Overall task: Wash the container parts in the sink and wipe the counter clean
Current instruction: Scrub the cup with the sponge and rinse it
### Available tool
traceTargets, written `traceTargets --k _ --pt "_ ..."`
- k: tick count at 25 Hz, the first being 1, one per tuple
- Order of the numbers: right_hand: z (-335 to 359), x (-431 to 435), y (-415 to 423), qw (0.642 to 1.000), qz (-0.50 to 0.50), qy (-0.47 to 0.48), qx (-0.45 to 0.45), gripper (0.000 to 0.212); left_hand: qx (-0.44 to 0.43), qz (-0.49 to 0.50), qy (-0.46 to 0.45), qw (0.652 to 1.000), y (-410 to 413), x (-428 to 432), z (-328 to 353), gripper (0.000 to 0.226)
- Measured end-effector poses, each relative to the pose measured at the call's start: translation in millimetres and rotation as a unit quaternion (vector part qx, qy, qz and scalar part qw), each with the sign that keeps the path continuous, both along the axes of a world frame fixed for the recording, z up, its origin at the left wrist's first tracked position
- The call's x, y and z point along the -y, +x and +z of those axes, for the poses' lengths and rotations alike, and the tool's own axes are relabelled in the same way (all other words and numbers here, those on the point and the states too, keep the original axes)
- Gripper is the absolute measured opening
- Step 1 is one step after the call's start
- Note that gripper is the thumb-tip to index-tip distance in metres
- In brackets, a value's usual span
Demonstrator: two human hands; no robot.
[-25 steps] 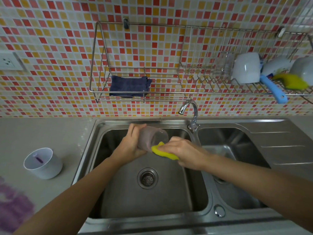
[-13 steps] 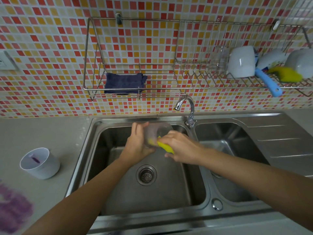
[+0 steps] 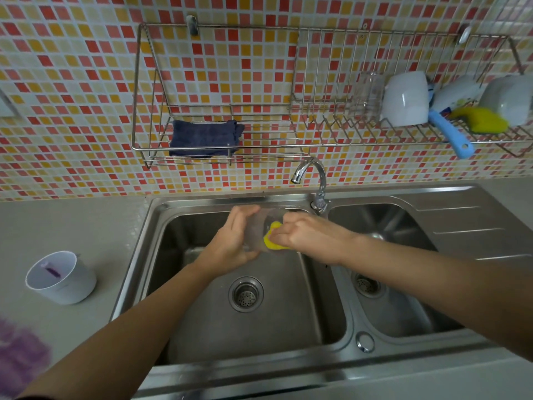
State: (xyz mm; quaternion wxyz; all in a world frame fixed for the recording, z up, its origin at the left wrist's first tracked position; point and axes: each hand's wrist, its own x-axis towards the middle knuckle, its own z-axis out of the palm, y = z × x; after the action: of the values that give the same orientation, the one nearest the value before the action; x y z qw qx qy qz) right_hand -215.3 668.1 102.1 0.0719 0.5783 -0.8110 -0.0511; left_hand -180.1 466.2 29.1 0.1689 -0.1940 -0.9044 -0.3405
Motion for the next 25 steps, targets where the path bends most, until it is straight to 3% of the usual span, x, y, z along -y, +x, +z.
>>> traceTargets --k 2,4,6,10,13,16,19,21,22,25 --pt "-0.4 0.6 6.4 0.987 -0.074 -0.019 0.140 0.054 -0.047 0.028 -0.022 0.998 -1.3 1.3 -7.3 0.085" --pt "1.3 -0.9 5.4 0.986 -0.091 -0.024 0.136 0.058 -0.079 0.055 -0.011 0.995 -1.5 -1.3 -9.6 0.083" --pt "0.5 2.5 7.4 0.990 -0.110 -0.035 0.086 0.046 -0.093 0.063 0.010 0.994 -4.1 -9.4 -8.5 0.081" --pt "-2.2 10.5 13.6 0.968 -0.175 -0.041 0.176 0.018 -0.075 0.088 0.032 0.993 -8.3 -22.8 -11.0 0.085" --pt "7.4 -4.5 -1.2 0.992 -0.111 0.029 0.058 0.031 -0.007 0.043 0.074 0.996 -5.2 -20.0 -12.7 0.087" --pt "11.4 -14.4 -8.3 0.985 -0.019 0.120 -0.119 0.022 0.124 -0.029 0.116 0.985 -4.2 -9.7 -3.1 0.106" --pt "14.5 -12.7 -8.7 0.970 0.066 0.161 -0.171 0.016 0.131 -0.060 0.087 0.986 -6.5 -10.3 2.0 0.111" --pt "18.3 -10.3 -7.2 0.973 0.071 0.115 -0.185 0.015 0.092 -0.025 0.091 0.991 -6.1 -19.1 2.1 0.098" --pt "14.9 -8.0 -5.3 0.982 0.049 0.076 -0.163 0.017 0.055 0.004 0.095 0.994 -5.9 -22.3 0.1 0.090" --pt "1.4 -3.2 8.3 0.996 -0.054 0.002 0.075 0.043 -0.041 0.047 0.089 0.994 -3.8 -19.9 -12.2 0.081"
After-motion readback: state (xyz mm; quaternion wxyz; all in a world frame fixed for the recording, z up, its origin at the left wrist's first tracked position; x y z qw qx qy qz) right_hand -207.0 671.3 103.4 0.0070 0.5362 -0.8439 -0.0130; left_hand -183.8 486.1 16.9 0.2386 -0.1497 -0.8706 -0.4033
